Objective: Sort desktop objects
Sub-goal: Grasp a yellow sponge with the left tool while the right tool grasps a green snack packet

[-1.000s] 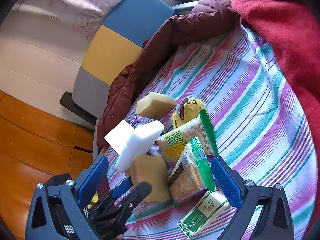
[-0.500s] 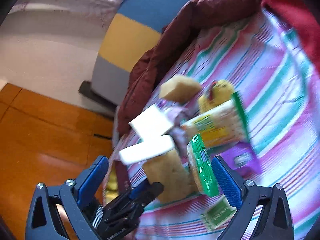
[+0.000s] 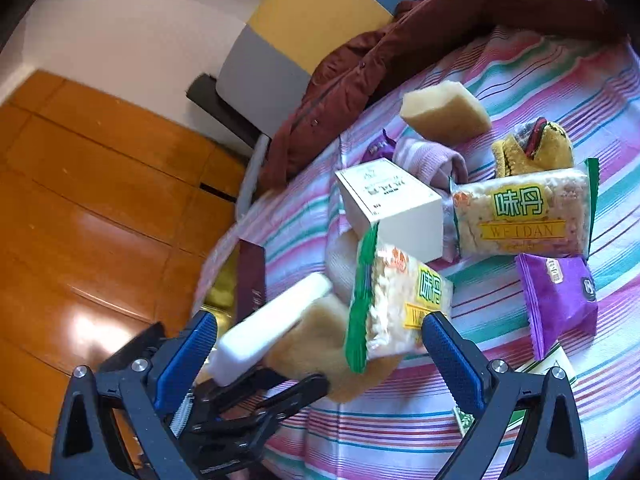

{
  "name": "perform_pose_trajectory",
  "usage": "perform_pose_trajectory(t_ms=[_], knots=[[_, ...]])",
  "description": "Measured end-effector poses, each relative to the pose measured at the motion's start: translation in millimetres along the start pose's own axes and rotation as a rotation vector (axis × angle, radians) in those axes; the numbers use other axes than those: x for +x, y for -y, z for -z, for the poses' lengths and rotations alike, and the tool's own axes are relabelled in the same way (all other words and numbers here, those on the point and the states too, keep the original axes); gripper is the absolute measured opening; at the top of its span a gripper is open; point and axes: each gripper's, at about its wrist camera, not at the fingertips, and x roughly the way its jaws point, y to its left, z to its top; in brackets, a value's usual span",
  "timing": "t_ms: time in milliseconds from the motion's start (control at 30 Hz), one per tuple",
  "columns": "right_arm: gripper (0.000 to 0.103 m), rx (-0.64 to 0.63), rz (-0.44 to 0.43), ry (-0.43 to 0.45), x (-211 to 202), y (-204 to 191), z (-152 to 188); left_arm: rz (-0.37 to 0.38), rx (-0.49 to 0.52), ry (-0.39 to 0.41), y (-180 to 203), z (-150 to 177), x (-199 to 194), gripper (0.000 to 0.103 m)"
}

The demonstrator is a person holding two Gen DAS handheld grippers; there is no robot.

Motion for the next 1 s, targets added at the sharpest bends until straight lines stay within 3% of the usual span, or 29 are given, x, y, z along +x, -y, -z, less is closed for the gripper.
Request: perform_pose_trajectory(t_ms=[233, 300, 367, 400, 467, 567, 833, 933, 1000], knots=[[0.100, -0.060, 0.163, 0.028, 3.4, -1.6, -1.4, 0.003, -0.011, 0.030, -4.1, 9.1, -22.3, 0.035], [0.089, -0.102, 0.213, 0.039, -3.3, 3.7, 0.9, 0.017, -0.025, 0.019, -6.4, 11.4, -23.5, 0.035], [0.069, -0.137, 0.282, 0.031, 1.0, 3.1, 3.1, 0.081, -0.088, -0.008, -14.2, 13.4, -21.9, 0.035], [0.065, -0.147, 0.311, 0.025, 2.4, 4.4, 4.0, 0.100, -0.113, -0.016, -16.9, 13.8, -21.1, 0.035], [0.048, -0.173, 0.375, 0.019, 5.8, 4.0, 5.8, 0.108, -0.127, -0.020, -19.3, 13.6, -20.5, 0.035], [0.032, -0.209, 0.413, 0.025, 7.4, 1.9, 6.4, 0.115, -0.154, -0.053, -20.1, 10.1, -12.3, 0.036], [0.027, -0.246, 0.445, 0.054, 2.3, -2.6, 5.8, 0.015, -0.134, -0.047, -12.9, -15.0, 9.9, 0.049], [0.027, -0.245, 0.440, 0.071, -1.5, -3.6, 4.0, -0.012, -0.113, -0.045, -10.4, -22.8, 15.1, 0.049], [0.027, -0.243, 0.437, 0.080, -3.3, -4.2, 3.8, -0.031, -0.085, -0.041, -6.9, -26.0, 16.5, 0.042]])
